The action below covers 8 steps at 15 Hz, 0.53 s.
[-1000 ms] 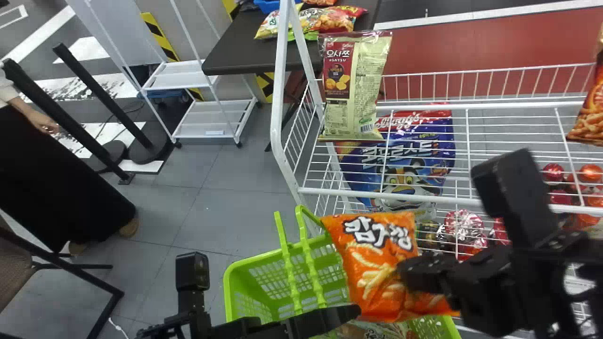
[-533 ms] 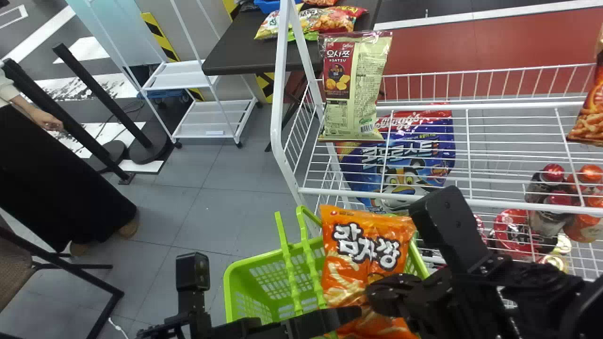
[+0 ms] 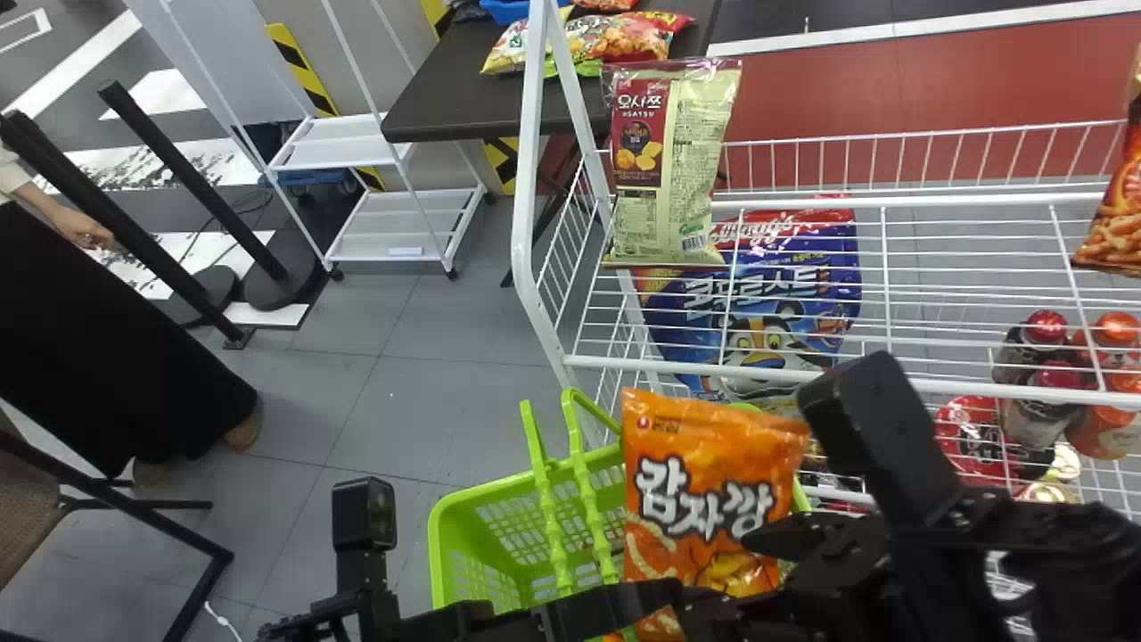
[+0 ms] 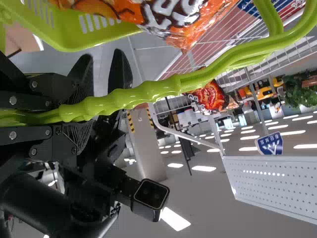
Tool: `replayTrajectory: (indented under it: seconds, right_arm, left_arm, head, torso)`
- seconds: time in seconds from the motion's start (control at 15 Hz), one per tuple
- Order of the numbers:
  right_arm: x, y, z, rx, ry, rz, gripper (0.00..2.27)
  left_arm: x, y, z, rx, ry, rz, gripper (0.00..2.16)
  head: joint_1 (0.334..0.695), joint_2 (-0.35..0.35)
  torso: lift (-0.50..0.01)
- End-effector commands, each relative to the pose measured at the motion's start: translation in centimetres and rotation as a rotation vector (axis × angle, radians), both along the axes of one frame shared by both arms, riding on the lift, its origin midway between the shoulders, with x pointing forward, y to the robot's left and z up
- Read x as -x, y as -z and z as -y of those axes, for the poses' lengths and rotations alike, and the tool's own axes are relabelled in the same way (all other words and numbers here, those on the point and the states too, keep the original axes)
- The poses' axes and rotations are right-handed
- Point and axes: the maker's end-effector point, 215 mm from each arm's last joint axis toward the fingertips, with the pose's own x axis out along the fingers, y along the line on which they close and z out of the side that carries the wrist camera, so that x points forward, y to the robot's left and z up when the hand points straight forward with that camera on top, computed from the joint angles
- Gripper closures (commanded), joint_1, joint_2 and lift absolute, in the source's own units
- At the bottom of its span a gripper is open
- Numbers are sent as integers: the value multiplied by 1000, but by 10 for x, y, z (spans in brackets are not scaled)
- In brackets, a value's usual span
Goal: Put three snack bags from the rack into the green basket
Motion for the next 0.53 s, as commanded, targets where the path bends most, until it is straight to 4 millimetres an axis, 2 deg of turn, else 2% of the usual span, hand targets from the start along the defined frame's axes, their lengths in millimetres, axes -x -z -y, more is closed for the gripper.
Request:
replayTrajectory:
  seconds: [0.0,0.2,0.4,0.47]
  right_arm:
    - [-11,-13,14,-36,39,4,39]
    - [-63,-29,50,-57,169,89,43]
    - [-124,-37,105,-53,331,188,43]
    - [-143,-39,126,-45,386,226,39]
  left_arm:
    - [0,0,1,2,1,-2,2152]
    - [1,-1,1,2,3,0,2148]
    - [1,-2,1,3,4,2,2148]
    - [1,-3,1,4,5,4,2148]
  head:
    - [695,350]
    - [695,350]
    - [695,345]
    - [695,304]
  torso:
    - [0]
    - [0]
    - [0]
    - [0]
